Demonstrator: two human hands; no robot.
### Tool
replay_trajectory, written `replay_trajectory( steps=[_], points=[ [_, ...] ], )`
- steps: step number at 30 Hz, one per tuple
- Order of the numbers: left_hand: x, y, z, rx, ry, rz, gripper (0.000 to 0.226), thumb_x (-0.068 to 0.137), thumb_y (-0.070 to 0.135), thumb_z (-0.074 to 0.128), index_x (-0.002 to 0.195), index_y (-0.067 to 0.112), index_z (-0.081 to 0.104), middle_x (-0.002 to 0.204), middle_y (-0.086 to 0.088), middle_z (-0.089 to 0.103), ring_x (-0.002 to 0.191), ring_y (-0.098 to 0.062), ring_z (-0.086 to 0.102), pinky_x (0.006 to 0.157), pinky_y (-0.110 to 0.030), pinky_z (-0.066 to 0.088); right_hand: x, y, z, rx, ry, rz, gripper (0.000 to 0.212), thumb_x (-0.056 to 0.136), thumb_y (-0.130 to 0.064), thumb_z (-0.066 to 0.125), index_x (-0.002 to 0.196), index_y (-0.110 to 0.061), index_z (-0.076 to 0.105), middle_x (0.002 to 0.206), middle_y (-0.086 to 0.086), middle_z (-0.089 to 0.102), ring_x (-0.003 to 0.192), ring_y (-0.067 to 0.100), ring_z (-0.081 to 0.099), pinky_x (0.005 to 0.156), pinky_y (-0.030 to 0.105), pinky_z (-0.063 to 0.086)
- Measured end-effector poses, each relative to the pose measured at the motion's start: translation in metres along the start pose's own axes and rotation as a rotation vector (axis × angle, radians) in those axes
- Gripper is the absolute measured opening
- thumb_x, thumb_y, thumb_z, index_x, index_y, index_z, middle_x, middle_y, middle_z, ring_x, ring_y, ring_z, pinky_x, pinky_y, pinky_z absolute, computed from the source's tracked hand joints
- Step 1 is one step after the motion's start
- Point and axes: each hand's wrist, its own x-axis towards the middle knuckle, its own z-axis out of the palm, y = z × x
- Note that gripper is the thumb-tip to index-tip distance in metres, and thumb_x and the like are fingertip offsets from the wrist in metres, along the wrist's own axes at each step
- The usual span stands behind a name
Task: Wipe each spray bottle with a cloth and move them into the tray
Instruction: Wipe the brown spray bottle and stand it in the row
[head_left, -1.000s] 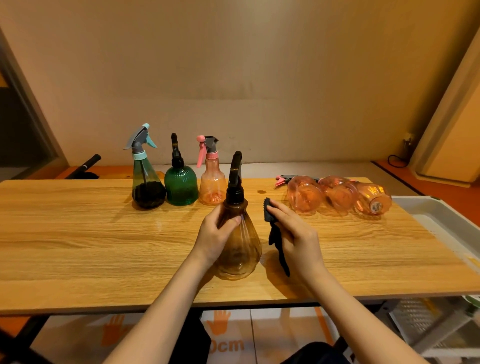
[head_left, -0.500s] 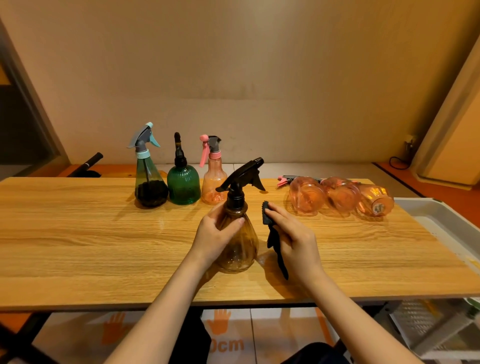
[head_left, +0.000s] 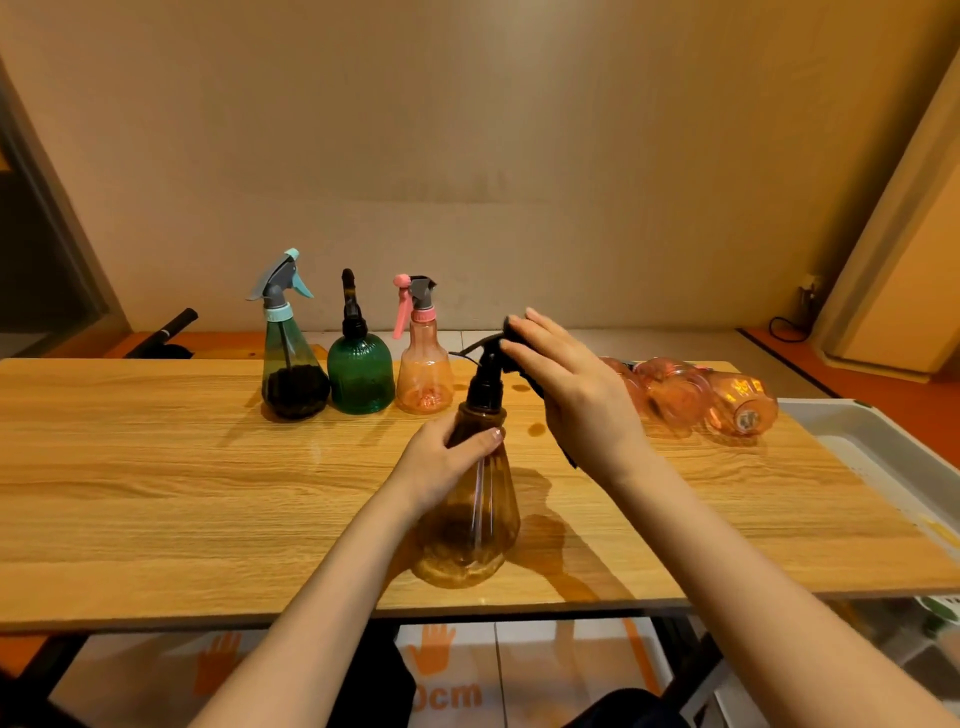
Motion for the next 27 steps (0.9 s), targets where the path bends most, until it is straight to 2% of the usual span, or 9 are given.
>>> replay_trajectory(
  steps=[3, 6, 10, 14, 17, 20, 22, 24, 27],
  points=[
    [0.0, 0.005, -0.003, -0.05, 0.004, -0.036, 0.003, 0.093, 0.019, 0.06, 0.093, 0.02, 0.062, 0.086, 0.0, 0.065, 0.072, -0.003, 0.064, 0.063, -0.013, 0.05, 0.002, 0.004, 0.009, -0.069, -0.117, -0.065, 0.051, 0.071, 0.022, 0.05, 0.117, 0.003, 0.06, 0.127, 0.021, 0.055, 0.121, 0.037, 0.049, 0.095, 0.045, 0.042],
    [0.0, 0.006, -0.007, -0.064, 0.009, -0.065, 0.008, 0.094, 0.019, 0.056, 0.09, 0.019, 0.063, 0.084, -0.001, 0.066, 0.071, -0.004, 0.065, 0.064, -0.018, 0.052, -0.016, 0.008, 0.014, -0.094, -0.118, -0.043, 0.052, 0.075, 0.013, 0.034, 0.117, 0.001, 0.061, 0.128, 0.019, 0.055, 0.122, 0.034, 0.049, 0.097, 0.043, 0.041],
    [0.002, 0.006, -0.009, -0.083, -0.012, -0.093, 0.008, 0.094, 0.02, 0.056, 0.089, 0.017, 0.063, 0.084, -0.003, 0.066, 0.076, -0.012, 0.066, 0.072, -0.026, 0.053, -0.032, 0.013, 0.008, -0.084, -0.022, 0.066, 0.06, 0.059, 0.032, 0.06, 0.112, 0.004, 0.063, 0.12, 0.021, 0.06, 0.113, 0.035, 0.056, 0.099, 0.04, 0.04],
    [0.005, 0.012, -0.004, -0.011, -0.065, -0.074, 0.006, 0.094, 0.021, 0.058, 0.091, 0.018, 0.062, 0.084, 0.001, 0.066, 0.076, -0.007, 0.064, 0.064, -0.011, 0.05, -0.004, 0.011, -0.009, -0.096, 0.077, -0.007, 0.037, 0.08, 0.014, 0.048, 0.113, 0.005, 0.062, 0.122, 0.021, 0.058, 0.118, 0.033, 0.052, 0.099, 0.039, 0.043],
    [0.006, 0.014, -0.003, -0.004, -0.057, -0.08, 0.006, 0.094, 0.021, 0.057, 0.09, 0.021, 0.061, 0.085, 0.001, 0.066, 0.078, -0.01, 0.064, 0.063, -0.013, 0.05, 0.013, 0.005, -0.002, -0.131, -0.111, -0.149, 0.045, 0.071, 0.019, 0.056, 0.113, 0.004, 0.062, 0.122, 0.021, 0.058, 0.118, 0.036, 0.052, 0.097, 0.044, 0.04],
    [0.005, 0.012, -0.004, -0.002, -0.043, -0.083, 0.005, 0.094, 0.023, 0.058, 0.09, 0.024, 0.062, 0.086, 0.002, 0.067, 0.082, -0.012, 0.066, 0.07, -0.019, 0.052, 0.001, 0.012, 0.005, -0.182, -0.255, -0.259, 0.047, 0.073, 0.011, 0.044, 0.115, 0.002, 0.061, 0.125, 0.02, 0.057, 0.118, 0.036, 0.052, 0.096, 0.048, 0.04],
    [0.006, 0.013, -0.004, -0.002, -0.047, -0.085, 0.005, 0.093, 0.026, 0.059, 0.089, 0.025, 0.062, 0.084, 0.004, 0.067, 0.082, -0.011, 0.066, 0.072, -0.02, 0.051, -0.009, 0.022, 0.001, -0.192, -0.259, -0.235, 0.048, 0.073, 0.016, 0.044, 0.115, 0.002, 0.062, 0.125, 0.019, 0.057, 0.118, 0.036, 0.052, 0.092, 0.048, 0.047],
    [0.006, 0.013, -0.004, 0.018, -0.055, -0.084, 0.006, 0.093, 0.028, 0.059, 0.088, 0.025, 0.061, 0.084, 0.005, 0.066, 0.081, -0.011, 0.065, 0.069, -0.019, 0.049, -0.015, 0.027, -0.004, -0.179, -0.243, -0.189, 0.054, 0.064, 0.024, 0.056, 0.114, 0.003, 0.062, 0.125, 0.02, 0.057, 0.118, 0.036, 0.052, 0.091, 0.048, 0.048],
    [0.008, 0.014, -0.003, 0.048, -0.072, -0.079, 0.005, 0.094, 0.028, 0.058, 0.089, 0.027, 0.061, 0.084, 0.006, 0.066, 0.081, -0.009, 0.065, 0.065, -0.017, 0.046, -0.011, 0.018, -0.009, -0.15, -0.217, -0.253, 0.042, 0.078, 0.013, 0.043, 0.113, 0.003, 0.062, 0.123, 0.021, 0.058, 0.118, 0.036, 0.052, 0.097, 0.045, 0.043]
  ],
)
